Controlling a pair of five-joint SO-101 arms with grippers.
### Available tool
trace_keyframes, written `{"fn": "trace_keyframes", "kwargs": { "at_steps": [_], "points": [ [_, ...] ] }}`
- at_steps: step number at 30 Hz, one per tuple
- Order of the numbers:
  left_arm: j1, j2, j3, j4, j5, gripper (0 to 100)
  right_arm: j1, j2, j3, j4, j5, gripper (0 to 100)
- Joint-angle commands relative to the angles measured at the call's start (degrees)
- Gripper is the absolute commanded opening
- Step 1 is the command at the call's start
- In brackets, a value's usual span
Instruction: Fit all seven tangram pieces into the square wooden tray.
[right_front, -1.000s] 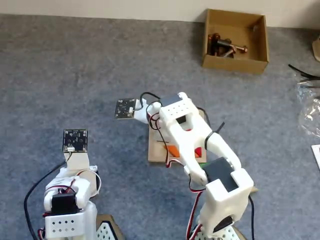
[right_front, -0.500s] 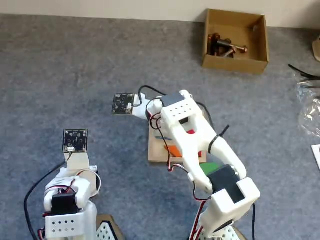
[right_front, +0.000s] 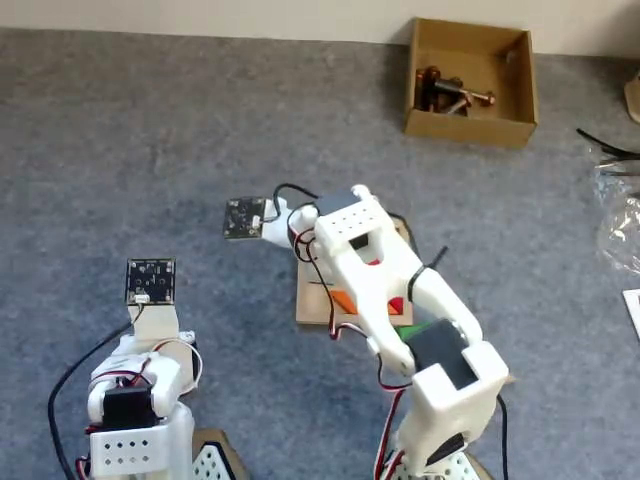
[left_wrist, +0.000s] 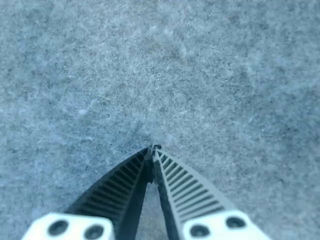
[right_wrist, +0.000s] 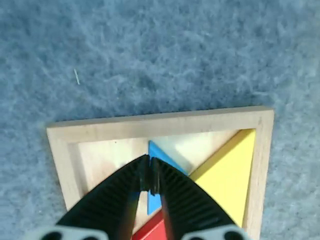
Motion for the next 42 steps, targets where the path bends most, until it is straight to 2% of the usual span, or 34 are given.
{"fn": "trace_keyframes", "kwargs": {
  "at_steps": [1, 13, 24, 35, 42],
  "points": [
    [-0.5, 0.4, 1.2, 0.4, 0.1, 0, -0.6, -0.4, -2.9, -0.8, -0.1, 0.5],
    [-0.5, 0.4, 1.2, 0.4, 0.1, 0, -2.0, -5.1, -2.6, -3.3, -0.3, 0.5],
    [-0.5, 0.4, 1.2, 0.4, 0.1, 0, -2.0, 0.4, -2.6, -8.3, -0.2, 0.5],
    [-0.5, 0.4, 1.2, 0.4, 0.1, 0, 1.0, 0.5, -2.4, -8.0, -0.2, 0.5],
    [-0.5, 0.4, 1.2, 0.4, 0.1, 0, 2.2, 0.6, -2.4, -3.6, -0.2, 0.5]
  ]
}}
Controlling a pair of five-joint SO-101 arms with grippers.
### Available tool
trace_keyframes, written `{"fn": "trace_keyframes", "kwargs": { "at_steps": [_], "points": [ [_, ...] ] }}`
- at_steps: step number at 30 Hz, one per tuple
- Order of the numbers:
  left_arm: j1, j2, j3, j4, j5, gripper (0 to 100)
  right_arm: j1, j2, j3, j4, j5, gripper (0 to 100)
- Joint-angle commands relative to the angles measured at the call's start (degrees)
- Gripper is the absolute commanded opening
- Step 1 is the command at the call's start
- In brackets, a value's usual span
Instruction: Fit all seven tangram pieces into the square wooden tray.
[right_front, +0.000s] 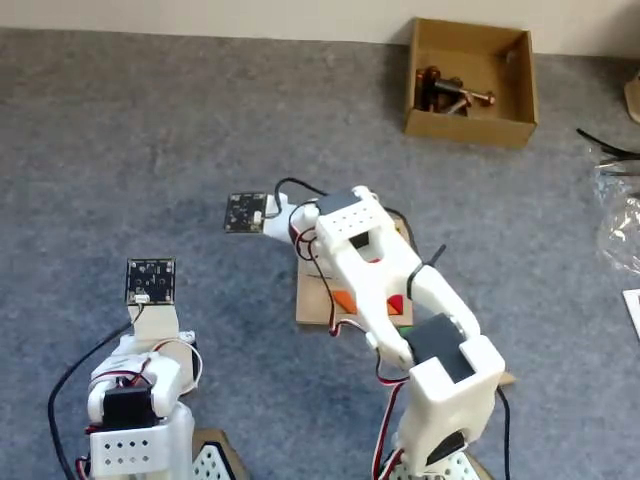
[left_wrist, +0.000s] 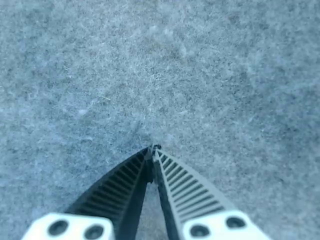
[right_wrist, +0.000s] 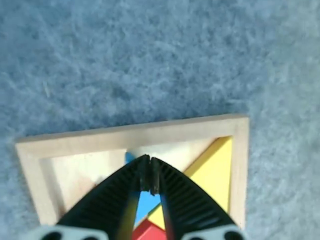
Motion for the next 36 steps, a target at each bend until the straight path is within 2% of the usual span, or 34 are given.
{"fn": "trace_keyframes", "kwargs": {
  "at_steps": [1, 25, 36],
  "points": [
    [-0.5, 0.4, 1.2, 0.4, 0.1, 0, 1.7, -0.8, -2.4, 1.5, -0.2, 0.5],
    [-0.5, 0.4, 1.2, 0.4, 0.1, 0, 10.5, -0.7, -2.3, 8.3, -0.3, 0.5],
    [-0.5, 0.4, 1.2, 0.4, 0.1, 0, 10.5, -1.3, -2.9, 10.3, -0.3, 0.5]
  ]
}}
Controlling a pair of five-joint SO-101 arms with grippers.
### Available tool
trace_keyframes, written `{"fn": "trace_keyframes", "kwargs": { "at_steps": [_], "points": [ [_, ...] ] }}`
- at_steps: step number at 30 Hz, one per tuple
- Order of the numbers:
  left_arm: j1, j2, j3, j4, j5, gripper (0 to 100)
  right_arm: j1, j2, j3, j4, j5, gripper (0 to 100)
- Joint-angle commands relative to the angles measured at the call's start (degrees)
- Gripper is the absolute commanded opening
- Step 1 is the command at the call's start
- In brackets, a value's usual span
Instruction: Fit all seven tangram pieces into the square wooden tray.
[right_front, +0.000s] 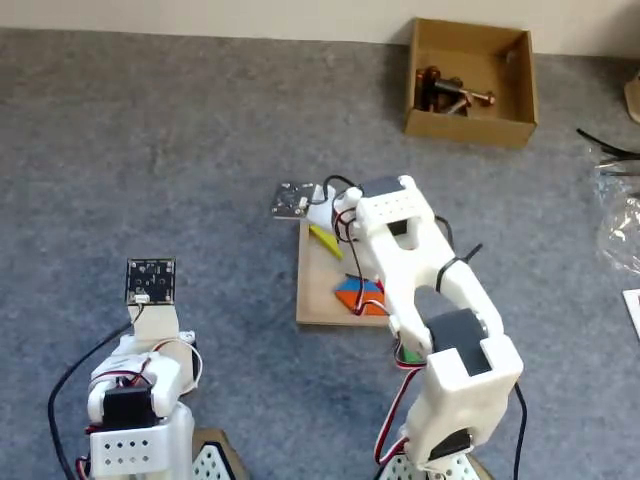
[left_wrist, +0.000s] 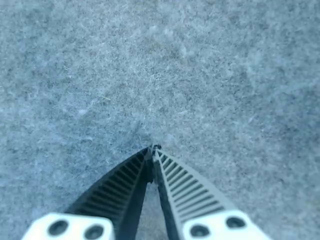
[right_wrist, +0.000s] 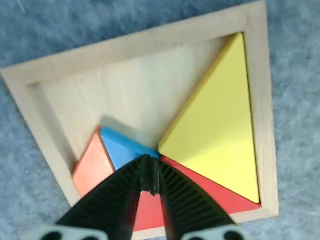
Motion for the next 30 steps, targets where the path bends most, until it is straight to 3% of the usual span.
{"fn": "trace_keyframes", "kwargs": {
  "at_steps": [1, 7, 14, 19, 30],
  "points": [
    [-0.5, 0.4, 1.2, 0.4, 0.1, 0, 0.7, -1.2, -2.8, 0.9, -0.4, 0.5],
    [-0.5, 0.4, 1.2, 0.4, 0.1, 0, 0.6, -2.2, -4.2, 0.7, -0.5, 0.5],
    [-0.5, 0.4, 1.2, 0.4, 0.1, 0, 0.7, -8.1, -9.5, 0.9, -14.2, 0.5],
    [-0.5, 0.4, 1.2, 0.4, 0.1, 0, 5.3, -13.1, -11.2, 1.9, -20.7, 0.5],
    [-0.5, 0.4, 1.2, 0.4, 0.1, 0, 16.7, -15.6, -11.2, 27.9, -21.3, 0.5]
  ]
}}
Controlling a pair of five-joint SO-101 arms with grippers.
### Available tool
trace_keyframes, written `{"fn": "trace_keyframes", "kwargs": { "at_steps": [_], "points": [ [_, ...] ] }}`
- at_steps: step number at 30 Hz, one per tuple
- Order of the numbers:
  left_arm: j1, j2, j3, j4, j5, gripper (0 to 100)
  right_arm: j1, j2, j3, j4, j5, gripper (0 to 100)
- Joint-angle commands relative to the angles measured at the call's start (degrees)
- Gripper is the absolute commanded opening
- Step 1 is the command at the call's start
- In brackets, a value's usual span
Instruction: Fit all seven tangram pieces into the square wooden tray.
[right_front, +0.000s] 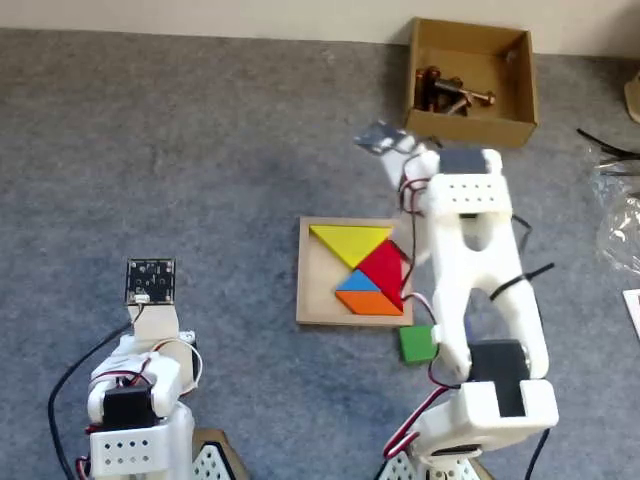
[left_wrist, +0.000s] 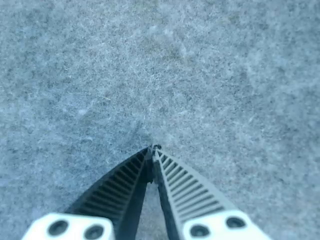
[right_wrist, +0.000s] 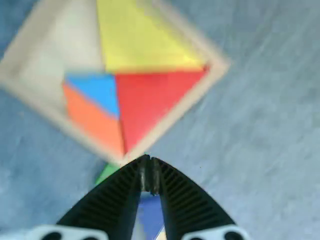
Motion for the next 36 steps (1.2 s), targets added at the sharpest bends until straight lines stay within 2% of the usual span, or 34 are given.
{"fn": "trace_keyframes", "kwargs": {
  "at_steps": [1, 5, 13, 19, 26, 32, 36],
  "points": [
    [-0.5, 0.4, 1.2, 0.4, 0.1, 0, 3.6, -3.9, -2.9, 6.6, -0.7, 0.5],
    [-0.5, 0.4, 1.2, 0.4, 0.1, 0, 6.1, -3.5, -1.7, 9.1, -0.8, 0.5],
    [-0.5, 0.4, 1.2, 0.4, 0.1, 0, 7.8, -4.7, 13.5, 6.5, -0.9, 0.6],
    [-0.5, 0.4, 1.2, 0.4, 0.1, 0, 8.0, -16.0, 25.5, -2.7, -13.1, 0.6],
    [-0.5, 0.4, 1.2, 0.4, 0.1, 0, 2.8, -32.7, 40.3, -8.0, -19.8, 0.7],
    [-0.5, 0.4, 1.2, 0.4, 0.1, 0, 2.7, -37.9, 46.5, -12.0, -21.4, 12.3],
    [-0.5, 0.4, 1.2, 0.4, 0.1, 0, 2.9, -37.9, 49.7, -14.7, -21.5, 13.7]
  ]
}}
